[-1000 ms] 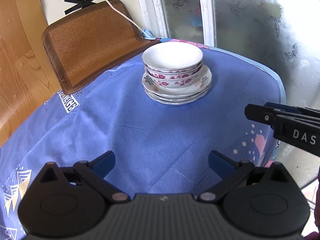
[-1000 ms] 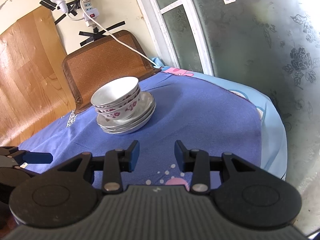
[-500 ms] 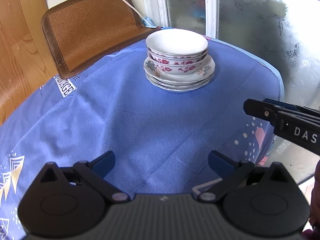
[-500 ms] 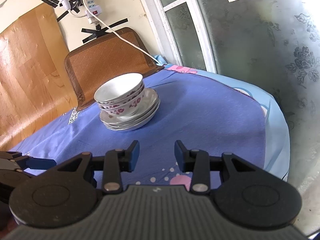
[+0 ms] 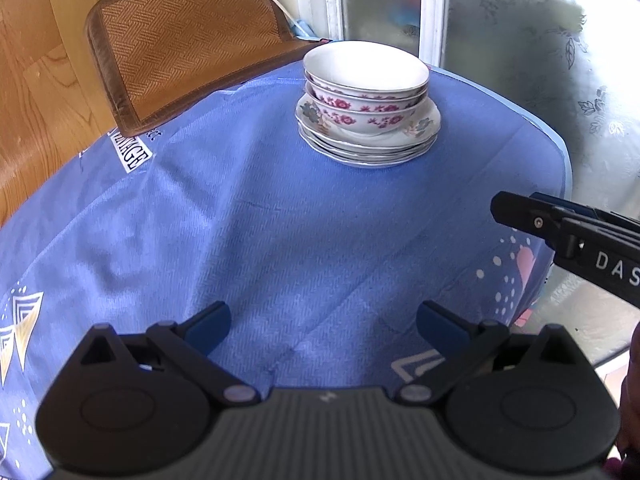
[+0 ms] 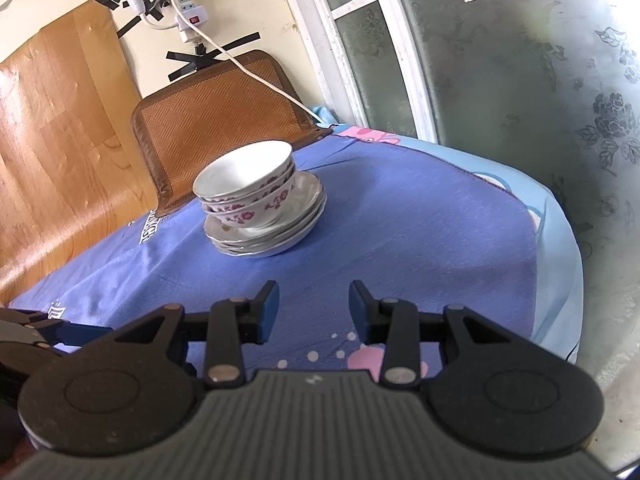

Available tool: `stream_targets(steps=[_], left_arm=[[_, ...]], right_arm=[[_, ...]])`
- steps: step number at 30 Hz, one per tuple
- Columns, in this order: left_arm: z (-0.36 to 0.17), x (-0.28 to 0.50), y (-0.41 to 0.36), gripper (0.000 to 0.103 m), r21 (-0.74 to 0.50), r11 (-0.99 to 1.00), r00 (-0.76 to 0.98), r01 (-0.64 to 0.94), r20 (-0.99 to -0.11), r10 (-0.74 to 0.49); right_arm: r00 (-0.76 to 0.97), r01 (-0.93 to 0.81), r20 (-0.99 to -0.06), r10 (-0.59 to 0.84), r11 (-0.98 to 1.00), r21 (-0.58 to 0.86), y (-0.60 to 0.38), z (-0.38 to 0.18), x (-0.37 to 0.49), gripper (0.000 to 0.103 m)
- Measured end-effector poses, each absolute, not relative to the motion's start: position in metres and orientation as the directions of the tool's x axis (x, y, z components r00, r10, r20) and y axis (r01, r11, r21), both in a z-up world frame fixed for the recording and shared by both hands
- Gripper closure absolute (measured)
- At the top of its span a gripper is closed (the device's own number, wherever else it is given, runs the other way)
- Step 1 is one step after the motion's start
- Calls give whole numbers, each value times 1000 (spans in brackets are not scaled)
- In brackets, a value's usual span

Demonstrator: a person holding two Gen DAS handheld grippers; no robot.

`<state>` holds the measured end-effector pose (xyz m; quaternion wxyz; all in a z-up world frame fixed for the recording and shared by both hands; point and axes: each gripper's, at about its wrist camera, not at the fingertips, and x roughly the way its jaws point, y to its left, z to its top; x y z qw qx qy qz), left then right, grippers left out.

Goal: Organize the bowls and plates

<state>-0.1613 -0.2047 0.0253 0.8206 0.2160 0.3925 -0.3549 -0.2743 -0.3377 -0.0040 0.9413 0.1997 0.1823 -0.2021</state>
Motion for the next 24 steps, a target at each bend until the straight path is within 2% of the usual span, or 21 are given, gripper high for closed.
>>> stream_targets(steps=[24], left_arm=[[19, -157, -204, 0, 60, 654, 414, 754, -817, -402]], right_arm=[[852, 451, -428, -303, 840, 303, -335, -6, -272, 61]])
